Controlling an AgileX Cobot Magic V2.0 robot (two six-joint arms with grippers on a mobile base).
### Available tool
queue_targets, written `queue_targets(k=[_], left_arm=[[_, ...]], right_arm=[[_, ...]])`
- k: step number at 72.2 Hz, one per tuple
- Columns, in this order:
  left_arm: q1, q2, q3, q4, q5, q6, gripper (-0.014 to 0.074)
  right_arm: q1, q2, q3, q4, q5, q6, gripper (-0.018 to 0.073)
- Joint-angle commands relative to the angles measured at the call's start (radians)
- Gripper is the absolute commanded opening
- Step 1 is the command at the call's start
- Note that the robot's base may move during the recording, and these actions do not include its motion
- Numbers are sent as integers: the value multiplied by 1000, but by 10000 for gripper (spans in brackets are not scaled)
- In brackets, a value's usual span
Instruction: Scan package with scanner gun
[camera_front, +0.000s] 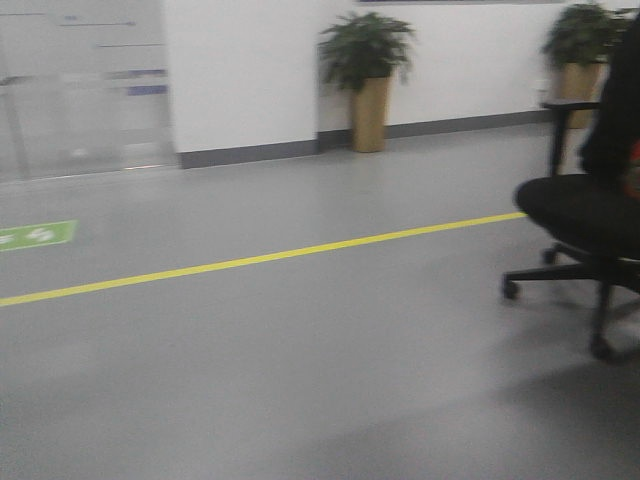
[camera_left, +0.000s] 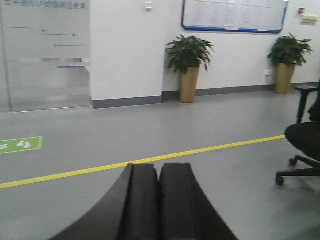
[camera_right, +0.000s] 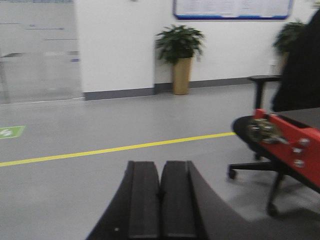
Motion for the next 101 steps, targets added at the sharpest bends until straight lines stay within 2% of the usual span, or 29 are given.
queue_targets(k=[1, 101], left_arm=[[-5, -3, -2, 1, -18, 2, -111], [-5, -3, -2, 1, -18, 2, -111]], right_arm=[[-6, -3, 0, 0, -20, -4, -162], [-6, -3, 0, 0, -20, -4, -162]])
